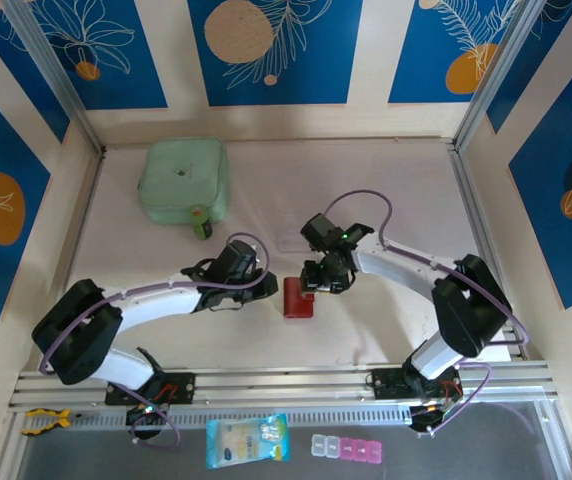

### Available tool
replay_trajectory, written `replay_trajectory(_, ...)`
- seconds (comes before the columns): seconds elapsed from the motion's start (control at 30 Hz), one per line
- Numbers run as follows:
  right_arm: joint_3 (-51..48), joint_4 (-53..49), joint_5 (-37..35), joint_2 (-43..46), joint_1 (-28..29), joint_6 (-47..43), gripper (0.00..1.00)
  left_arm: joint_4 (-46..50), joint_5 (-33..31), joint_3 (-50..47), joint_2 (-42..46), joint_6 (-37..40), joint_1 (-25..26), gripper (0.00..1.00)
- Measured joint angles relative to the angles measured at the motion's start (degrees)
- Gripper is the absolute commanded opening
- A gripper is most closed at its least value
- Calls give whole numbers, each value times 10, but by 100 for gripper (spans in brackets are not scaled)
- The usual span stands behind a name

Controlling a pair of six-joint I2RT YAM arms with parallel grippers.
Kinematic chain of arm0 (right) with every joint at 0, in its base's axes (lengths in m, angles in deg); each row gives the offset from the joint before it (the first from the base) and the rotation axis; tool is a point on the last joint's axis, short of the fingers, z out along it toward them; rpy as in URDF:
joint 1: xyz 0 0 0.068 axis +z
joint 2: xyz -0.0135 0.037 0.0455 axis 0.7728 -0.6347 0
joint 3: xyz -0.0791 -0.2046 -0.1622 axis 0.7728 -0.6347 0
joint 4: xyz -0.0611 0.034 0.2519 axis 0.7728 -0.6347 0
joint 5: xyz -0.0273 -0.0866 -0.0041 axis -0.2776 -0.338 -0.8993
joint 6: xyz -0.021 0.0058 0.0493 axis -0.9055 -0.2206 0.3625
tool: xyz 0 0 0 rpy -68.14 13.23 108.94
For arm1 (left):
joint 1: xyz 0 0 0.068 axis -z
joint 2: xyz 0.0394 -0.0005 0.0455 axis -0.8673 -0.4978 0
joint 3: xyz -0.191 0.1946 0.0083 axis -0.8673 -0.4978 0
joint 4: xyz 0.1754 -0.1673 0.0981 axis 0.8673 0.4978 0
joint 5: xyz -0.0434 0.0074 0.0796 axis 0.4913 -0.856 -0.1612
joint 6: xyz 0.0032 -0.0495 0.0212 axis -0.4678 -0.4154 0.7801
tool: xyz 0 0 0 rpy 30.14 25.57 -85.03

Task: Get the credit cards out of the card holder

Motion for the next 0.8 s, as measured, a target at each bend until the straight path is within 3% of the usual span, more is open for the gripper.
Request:
replay_trajectory(0.37,74,-29,-39,-105,50,20,38,-70,27,-48,16,-16,-7,21)
replay_trajectory(0.8,104,-66,-71,-134,57,20,37,-102,37,-73,22,-29,-10,20)
